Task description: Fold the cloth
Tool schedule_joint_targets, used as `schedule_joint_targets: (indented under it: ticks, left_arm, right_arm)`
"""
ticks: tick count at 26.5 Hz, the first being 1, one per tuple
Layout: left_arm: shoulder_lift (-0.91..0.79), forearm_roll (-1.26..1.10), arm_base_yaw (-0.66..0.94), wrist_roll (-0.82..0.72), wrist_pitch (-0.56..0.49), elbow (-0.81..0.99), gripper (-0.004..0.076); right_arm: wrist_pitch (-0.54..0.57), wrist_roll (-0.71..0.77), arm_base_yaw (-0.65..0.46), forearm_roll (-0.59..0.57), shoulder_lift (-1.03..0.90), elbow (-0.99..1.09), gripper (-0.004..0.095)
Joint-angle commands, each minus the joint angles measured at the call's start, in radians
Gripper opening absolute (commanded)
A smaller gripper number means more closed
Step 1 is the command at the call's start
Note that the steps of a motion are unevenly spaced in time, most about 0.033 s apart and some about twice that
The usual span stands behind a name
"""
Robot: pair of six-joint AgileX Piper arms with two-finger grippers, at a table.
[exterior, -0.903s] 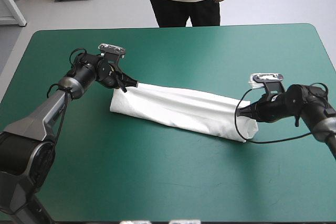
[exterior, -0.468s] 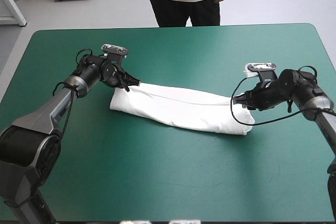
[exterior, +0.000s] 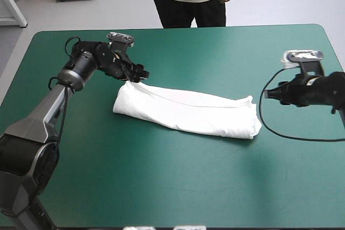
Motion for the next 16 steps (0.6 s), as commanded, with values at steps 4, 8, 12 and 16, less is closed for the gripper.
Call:
schedule_joint_targets:
  ticks: [4,8,12,16]
  left_arm:
    - [-0.067,-0.38,-0.056,0.22,0.044,-0.012,0.0239]
    - [-0.054,-0.441,-0.117,0.289,0.043,0.028,-0.0003]
    - [-0.005,-0.446,-0.174,0.296,0.034,0.042,-0.0009]
    - [0.092,-0.475,-0.204,0.284,-0.01,0.042,-0.0009]
  right_arm:
    - [-0.024,0.007,-0.116,-0.004,-0.231,-0.008,0.0214]
    - [-0.028,0.007,-0.126,-0.02,-0.284,-0.008,-0.0005]
    - [-0.018,0.028,-0.126,-0.033,-0.293,-0.008,-0.0017]
    - [-0.023,-0.006,-0.126,0.061,-0.271,0.066,-0.0017]
